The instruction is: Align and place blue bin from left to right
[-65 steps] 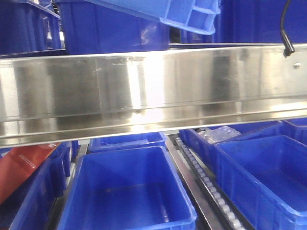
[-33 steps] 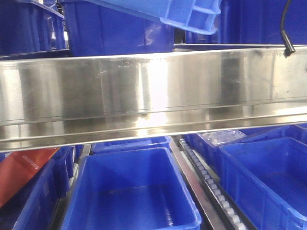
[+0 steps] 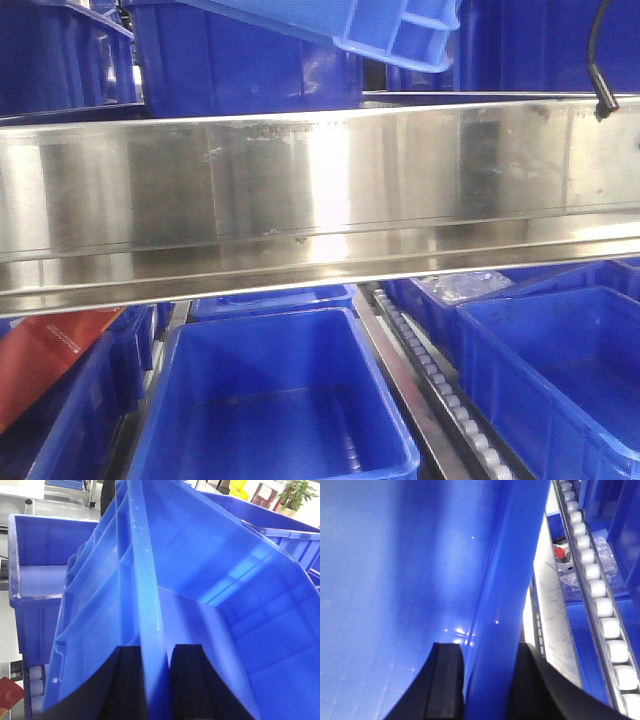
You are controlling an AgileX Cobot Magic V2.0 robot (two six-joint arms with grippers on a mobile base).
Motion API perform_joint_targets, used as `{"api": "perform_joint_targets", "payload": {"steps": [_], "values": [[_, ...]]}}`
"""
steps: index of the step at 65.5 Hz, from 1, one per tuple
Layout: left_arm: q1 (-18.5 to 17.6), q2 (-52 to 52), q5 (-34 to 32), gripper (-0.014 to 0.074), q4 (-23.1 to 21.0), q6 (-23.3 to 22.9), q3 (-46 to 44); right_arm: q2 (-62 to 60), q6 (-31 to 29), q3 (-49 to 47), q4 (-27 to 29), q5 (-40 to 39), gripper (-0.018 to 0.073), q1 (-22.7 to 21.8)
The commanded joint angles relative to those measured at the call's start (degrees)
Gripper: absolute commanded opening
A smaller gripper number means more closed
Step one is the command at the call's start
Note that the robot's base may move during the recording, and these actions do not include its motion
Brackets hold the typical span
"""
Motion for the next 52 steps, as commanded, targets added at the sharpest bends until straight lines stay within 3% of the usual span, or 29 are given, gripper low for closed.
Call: {"api": "perform_joint_targets", "payload": {"steps": [1,39,52], "values": [[-1.45,-1.05,-6.67,-0.0111,-4.41,0.84,-1.01,-1.39,-2.03,-0.78,5.41,-5.92,-0.0068,1.43],[-1.45,-1.05,-6.67,-0.0111,-4.41,0.84,-1.01,-1.31,-2.03,-0.78,5.61,-7.33,-0.0068,1.43],[-1.45,-0.86,0.5,-0.0111,-4.34,0.84,-1.01,-1.31,-2.64,-0.78,4.91,-5.0,-0.0068,1.03]]}}
